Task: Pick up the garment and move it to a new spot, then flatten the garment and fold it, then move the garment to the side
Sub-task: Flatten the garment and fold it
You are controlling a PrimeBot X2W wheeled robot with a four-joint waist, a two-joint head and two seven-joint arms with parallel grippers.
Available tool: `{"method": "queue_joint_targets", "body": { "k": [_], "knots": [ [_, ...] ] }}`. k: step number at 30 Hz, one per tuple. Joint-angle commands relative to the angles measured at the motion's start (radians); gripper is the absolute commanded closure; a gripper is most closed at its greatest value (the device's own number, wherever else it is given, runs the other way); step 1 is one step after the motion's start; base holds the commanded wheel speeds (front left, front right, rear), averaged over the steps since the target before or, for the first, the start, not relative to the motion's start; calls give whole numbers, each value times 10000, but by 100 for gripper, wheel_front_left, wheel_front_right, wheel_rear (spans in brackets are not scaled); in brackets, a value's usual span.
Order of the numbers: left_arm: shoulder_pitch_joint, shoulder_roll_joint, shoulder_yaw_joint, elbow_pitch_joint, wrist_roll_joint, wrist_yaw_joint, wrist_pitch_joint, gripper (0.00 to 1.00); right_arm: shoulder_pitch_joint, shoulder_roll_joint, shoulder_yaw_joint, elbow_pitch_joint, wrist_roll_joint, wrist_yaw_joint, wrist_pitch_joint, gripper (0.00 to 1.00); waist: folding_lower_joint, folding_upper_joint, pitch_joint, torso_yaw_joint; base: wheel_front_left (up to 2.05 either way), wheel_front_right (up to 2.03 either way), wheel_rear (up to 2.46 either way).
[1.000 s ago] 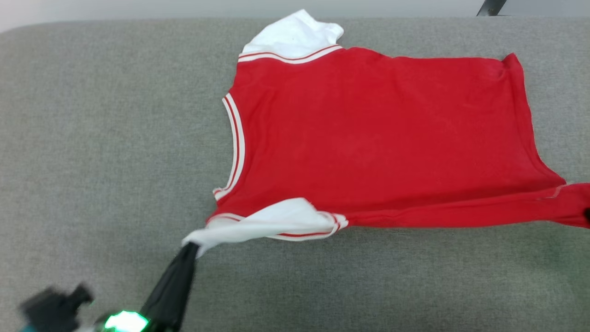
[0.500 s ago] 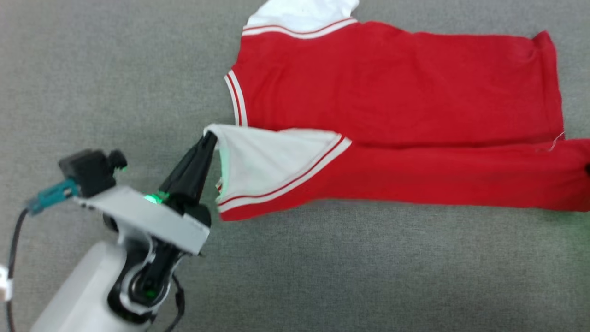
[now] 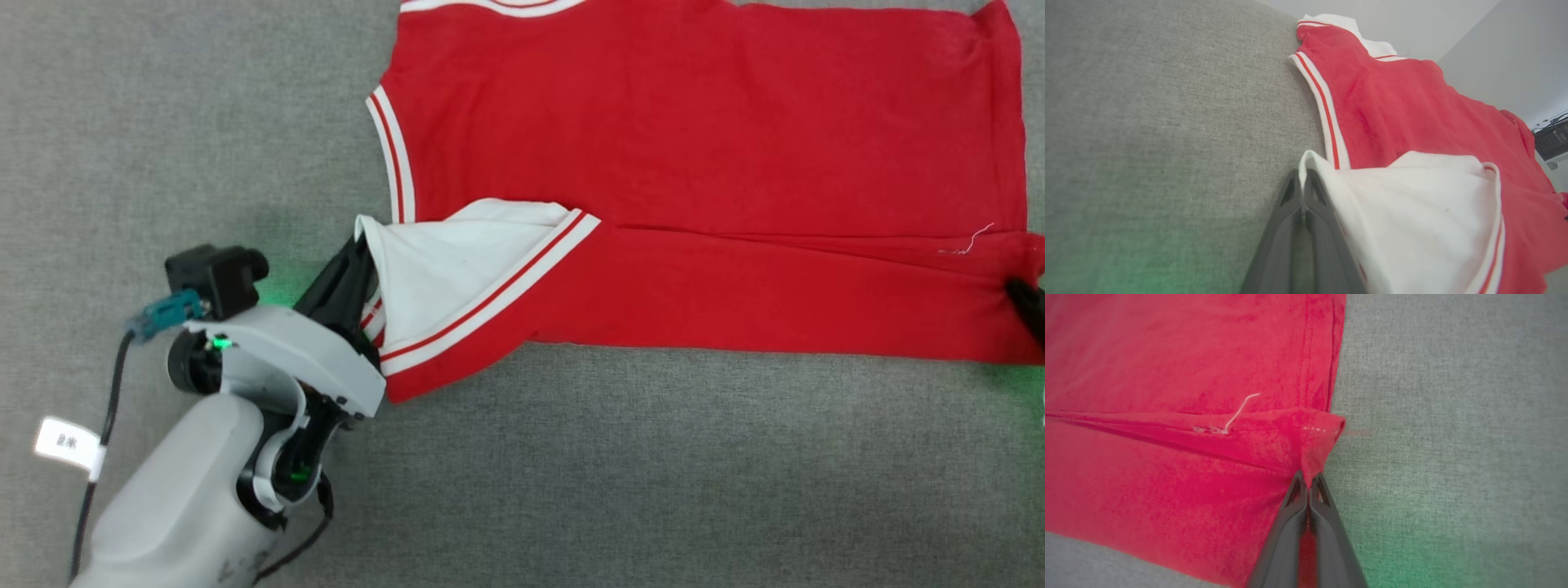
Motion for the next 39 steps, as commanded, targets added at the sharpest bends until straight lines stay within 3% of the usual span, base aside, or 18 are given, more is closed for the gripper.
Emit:
{"method": "queue_joint_targets", "body": {
  "k": [1,12,13,14,15,16,17,23,29,34,39],
  "knots": [
    [-35,37,-128,296,112,60,140,100,-51,45,156,170,20,-15,-12,100,-1,0,128,-52,0,0,0],
    [-252,16,-680,1177,415,-7,632,100,-363,-32,961,787,260,-15,-360,100,-1,0,142,-66,0,0,0],
    [-262,34,-672,1152,448,-22,565,82,-375,-61,1026,787,256,-15,-408,100,-1,0,87,-60,0,0,0],
    [-254,65,-651,1104,472,-16,489,39,-406,-82,1051,781,260,-15,-500,83,-1,0,23,-57,0,0,0],
    [-227,124,-651,1039,508,-6,482,0,-440,-115,1064,784,255,-15,-580,52,-1,0,-59,-49,0,0,0],
    [-192,196,-663,934,558,4,489,0,-452,-153,1062,789,255,-15,-667,13,-1,0,-155,-30,0,0,0],
    [-159,262,-650,798,559,43,479,0,-451,-177,1063,779,281,-15,-712,0,-1,0,-253,-14,0,0,0],
    [-120,983,-651,-586,901,487,912,0,-297,-350,822,516,267,-13,-879,0,-1,0,-912,119,0,0,0],
    [74,2190,-522,-2638,907,1209,2208,0,-176,-278,281,-27,56,-13,-919,0,-1,0,-1306,110,0,0,0],
    [188,2748,-104,-4113,-318,1864,3958,0,20,-104,-163,-663,-173,-13,-770,0,-1,0,-1262,90,0,0,0],
    [-3,3240,-222,-4423,-1664,2345,6395,0,170,156,-348,-1175,-378,-13,-549,0,-1,0,-1222,-45,0,0,0]
  ]
}}
